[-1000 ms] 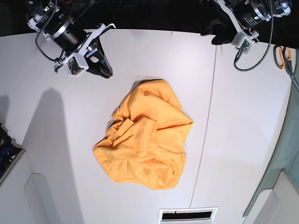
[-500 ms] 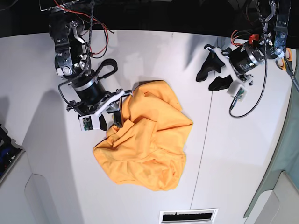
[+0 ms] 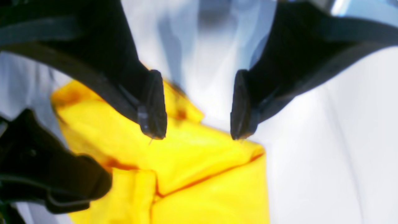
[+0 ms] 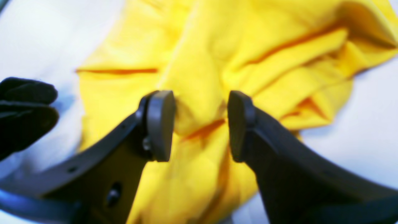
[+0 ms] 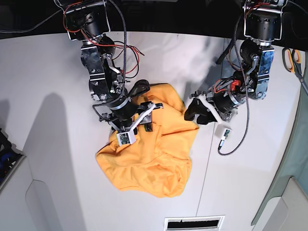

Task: Layout the t-shirt on the table in an organized manner, then fold the t-shirt properly
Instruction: 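Lower both grippers onto the crumpled orange t-shirt and grasp its fabric, then pull the grippers apart to spread the t-shirt across the table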

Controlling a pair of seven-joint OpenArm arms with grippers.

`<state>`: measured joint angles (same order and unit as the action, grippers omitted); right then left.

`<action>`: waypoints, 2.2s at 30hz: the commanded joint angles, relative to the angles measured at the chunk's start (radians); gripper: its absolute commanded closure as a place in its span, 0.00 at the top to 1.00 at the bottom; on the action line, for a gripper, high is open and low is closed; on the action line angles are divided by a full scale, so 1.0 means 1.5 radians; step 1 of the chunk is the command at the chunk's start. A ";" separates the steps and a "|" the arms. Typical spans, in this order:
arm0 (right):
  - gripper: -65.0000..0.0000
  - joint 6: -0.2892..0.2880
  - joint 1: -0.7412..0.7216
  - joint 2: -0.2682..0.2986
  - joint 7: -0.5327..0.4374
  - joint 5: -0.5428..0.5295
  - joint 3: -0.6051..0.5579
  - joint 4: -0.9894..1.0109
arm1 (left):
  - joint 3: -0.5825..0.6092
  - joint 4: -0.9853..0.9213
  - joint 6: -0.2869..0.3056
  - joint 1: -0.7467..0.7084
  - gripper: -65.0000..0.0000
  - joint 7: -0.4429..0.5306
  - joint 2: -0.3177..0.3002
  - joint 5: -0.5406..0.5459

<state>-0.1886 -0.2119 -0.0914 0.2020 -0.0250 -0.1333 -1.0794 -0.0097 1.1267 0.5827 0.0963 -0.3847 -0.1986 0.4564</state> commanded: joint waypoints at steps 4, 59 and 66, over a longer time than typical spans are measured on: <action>0.43 0.002 -0.020 -0.004 -0.017 -0.001 0.000 -0.001 | -0.002 -0.052 -0.008 0.044 0.56 0.035 0.019 -0.021; 0.00 -0.018 0.146 0.207 0.092 -0.008 0.298 -0.279 | -0.002 0.294 0.077 -0.069 0.00 -0.338 -0.197 0.392; 0.00 -0.041 0.240 0.207 0.093 -0.054 0.383 -0.317 | 0.008 0.385 0.077 -0.161 0.00 -0.338 -0.185 0.395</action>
<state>-0.3004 0.1558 0.1986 0.3614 -0.1211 0.4225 -1.5375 0.0166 1.6913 0.7044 -0.1562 -0.9016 -0.4541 1.0489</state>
